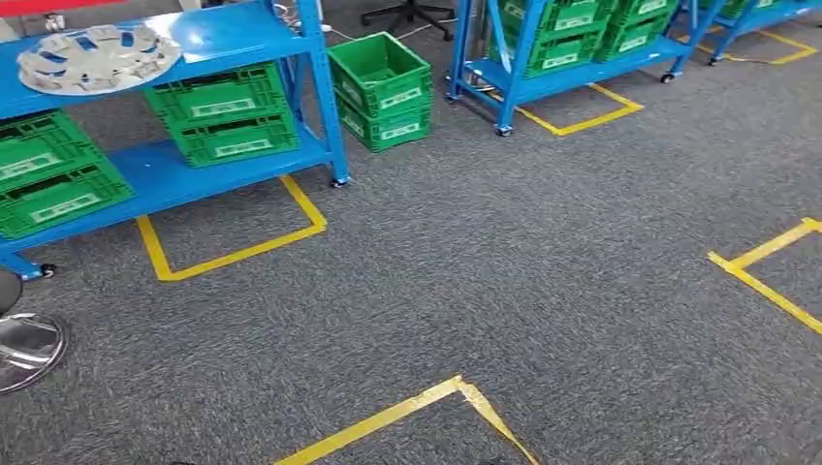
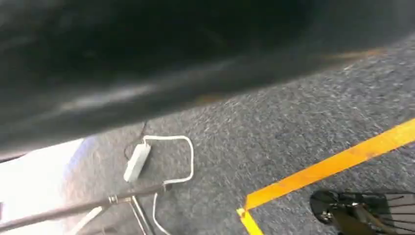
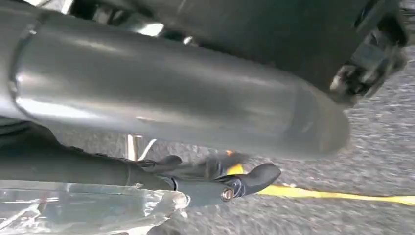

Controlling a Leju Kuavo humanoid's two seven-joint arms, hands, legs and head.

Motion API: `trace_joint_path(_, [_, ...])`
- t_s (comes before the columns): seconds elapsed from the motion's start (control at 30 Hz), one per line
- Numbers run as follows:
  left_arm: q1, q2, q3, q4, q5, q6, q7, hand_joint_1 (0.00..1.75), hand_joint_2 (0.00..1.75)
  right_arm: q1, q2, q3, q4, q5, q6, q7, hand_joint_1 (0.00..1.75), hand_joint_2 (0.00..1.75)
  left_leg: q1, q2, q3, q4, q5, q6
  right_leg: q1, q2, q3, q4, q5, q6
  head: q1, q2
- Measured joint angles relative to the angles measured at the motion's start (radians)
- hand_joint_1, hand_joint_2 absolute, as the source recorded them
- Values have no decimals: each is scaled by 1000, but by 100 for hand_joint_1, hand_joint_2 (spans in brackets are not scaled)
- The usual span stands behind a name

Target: Take the parts from the cabinet and place them on the table.

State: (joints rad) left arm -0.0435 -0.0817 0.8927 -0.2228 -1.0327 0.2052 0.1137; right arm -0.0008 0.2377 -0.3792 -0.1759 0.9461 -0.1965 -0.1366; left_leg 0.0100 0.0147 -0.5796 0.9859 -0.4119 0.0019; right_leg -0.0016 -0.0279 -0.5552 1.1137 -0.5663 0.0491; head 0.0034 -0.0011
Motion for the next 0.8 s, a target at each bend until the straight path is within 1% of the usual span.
trace_joint_path(0.03, [-4,0,0,0,0,0,0,0,0,2,0,0,0,0,0,0,0,0,0,-16,-2,0,1,2,-1,15,-41,89,-42,2,1,0])
trace_joint_path(0.07, [-5,0,0,0,0,0,0,0,0,5,0,0,0,0,0,0,0,0,-1,-30,-4,1,1,3,0,22,-84,171,-74,2,1,0])
trace_joint_path(0.1, [-4,0,0,0,0,0,0,0,0,7,0,0,0,0,0,0,0,0,-1,-45,-4,1,2,3,0,25,-111,219,-83,1,2,0])
trace_joint_path(0.13, [-2,-1,0,0,0,-2,0,0,0,8,0,0,0,0,-2,0,0,0,-1,-58,-3,1,2,3,0,25,-116,217,-67,-1,0,0])
trace_joint_path(0.17, [0,-2,0,0,0,-2,0,0,0,7,0,0,0,0,-3,0,0,0,0,-75,-3,2,2,2,-1,26,-100,170,-28,-2,2,0])
trace_joint_path(0.2, [0,-3,0,0,0,-2,0,0,0,6,0,0,0,0,-3,0,0,0,1,-90,-1,2,3,0,-2,32,-64,87,24,-4,0,0])
trace_joint_path(0.23, [0,-3,0,0,0,-2,0,0,0,6,0,0,0,0,-3,0,0,0,3,-105,-1,3,4,-4,-5,57,-23,-3,69,-4,2,0])
trace_joint_path(0.27, [-1,-2,0,0,0,-2,0,0,0,6,0,0,0,0,-4,0,0,0,3,-118,-3,4,5,-10,-14,116,5,-70,83,-2,2,0])
trace_joint_path(0.3, [-4,-1,0,0,0,-2,0,0,0,7,0,0,1,0,-3,0,0,0,-1,-131,-10,12,3,-16,-16,130,8,-84,76,-4,1,0])
trace_joint_path(0.33, [-3,-1,0,0,0,-2,0,0,0,5,0,0,1,0,-3,0,0,0,0,-138,-13,5,8,-23,-13,114,6,-82,77,-10,0,0])
trace_joint_path(0.37, [0,-1,0,0,0,-2,0,0,0,3,0,0,1,0,-5,0,0,0,5,-148,-14,0,12,-31,-8,108,10,-81,78,-18,0,0])
trace_joint_path(0.4, [5,0,0,0,0,-2,0,0,0,3,0,0,1,0,-5,0,0,0,8,-160,-17,-5,18,-40,-6,97,16,-81,81,-25,1,0])
trace_joint_path(0.43, [7,4,0,0,0,-2,0,0,0,4,0,0,1,0,-5,0,0,0,8,-163,-19,-2,19,-44,-15,78,16,-88,89,-36,2,0])
trace_joint_path(0.47, [9,-3,0,2,0,-2,0,0,0,4,0,0,1,0,-5,0,0,0,0,-104,-26,15,3,-47,-13,69,16,-90,91,-40,-4,0])
trace_joint_path(0.5, [7,-3,0,2,0,-2,0,0,0,5,0,0,1,0,-5,-1,0,0,-1,-62,-51,66,-34,-51,-12,57,16,-90,91,-46,-13,0])
trace_joint_path(0.53, [2,-3,0,2,0,-2,0,0,0,7,0,0,1,1,-5,-1,0,0,-1,-39,-90,149,-79,-53,-9,39,15,-90,90,-48,-15,0])
trace_joint_path(0.57, [-1,-3,0,2,0,-2,0,0,0,10,0,0,1,1,-5,-1,0,0,-1,-29,-131,237,-118,-55,-6,21,15,-90,89,-50,-14,0])
trace_joint_path(0.6, [-1,-3,0,2,0,-2,0,0,0,11,-1,0,1,1,-5,-1,0,0,-1,-25,-161,303,-139,-55,-4,4,14,-90,88,-51,-15,0])
trace_joint_path(0.63, [1,-3,0,2,0,-2,0,0,0,11,-1,0,1,1,-5,-1,0,0,-1,-25,-166,316,-132,-54,-4,-10,15,-90,87,-52,-15,0])
trace_joint_path(0.67, [3,-3,0,2,0,-2,0,0,0,10,-1,0,1,1,-5,-1,0,0,-1,-25,-148,288,-106,-52,-3,-22,16,-90,85,-52,-15,0])
trace_joint_path(0.7, [4,-3,0,2,0,-2,0,0,0,9,-1,0,1,1,-5,-1,0,0,-2,-22,-114,224,-69,-48,-2,-34,18,-90,84,-51,-16,0])
trace_joint_path(0.73, [4,-2,0,2,0,-2,0,0,0,8,-1,0,1,1,-5,-1,0,0,-4,-8,-64,133,-28,-42,-2,-46,21,-90,82,-49,-15,0])
trace_joint_path(0.77, [2,-2,0,2,0,-2,0,0,0,7,-1,0,1,0,-5,-2,0,0,-10,30,-15,48,-1,-33,0,-51,24,-90,79,-44,-15,0])
trace_joint_path(0.8, [-1,-2,0,2,0,-2,0,0,0,7,-1,0,1,-2,-6,-5,0,0,-17,56,6,7,-10,-29,9,-58,9,-86,72,-36,-16,0])
